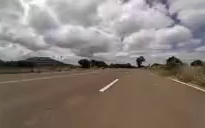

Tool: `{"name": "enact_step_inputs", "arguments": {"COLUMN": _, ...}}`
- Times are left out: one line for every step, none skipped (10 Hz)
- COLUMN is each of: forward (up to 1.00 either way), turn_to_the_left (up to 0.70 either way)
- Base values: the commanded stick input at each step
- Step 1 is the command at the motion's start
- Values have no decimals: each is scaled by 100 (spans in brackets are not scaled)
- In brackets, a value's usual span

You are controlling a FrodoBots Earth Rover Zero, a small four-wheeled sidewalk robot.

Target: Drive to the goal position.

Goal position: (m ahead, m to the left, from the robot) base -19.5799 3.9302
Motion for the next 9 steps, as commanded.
{"name": "enact_step_inputs", "arguments": {"forward": 85, "turn_to_the_left": -9}}
{"name": "enact_step_inputs", "arguments": {"forward": 85, "turn_to_the_left": -8}}
{"name": "enact_step_inputs", "arguments": {"forward": 85, "turn_to_the_left": -6}}
{"name": "enact_step_inputs", "arguments": {"forward": 85, "turn_to_the_left": -5}}
{"name": "enact_step_inputs", "arguments": {"forward": 85, "turn_to_the_left": -4}}
{"name": "enact_step_inputs", "arguments": {"forward": 85, "turn_to_the_left": -3}}
{"name": "enact_step_inputs", "arguments": {"forward": 85, "turn_to_the_left": -1}}
{"name": "enact_step_inputs", "arguments": {"forward": 85, "turn_to_the_left": 0}}
{"name": "enact_step_inputs", "arguments": {"forward": 85, "turn_to_the_left": 0}}
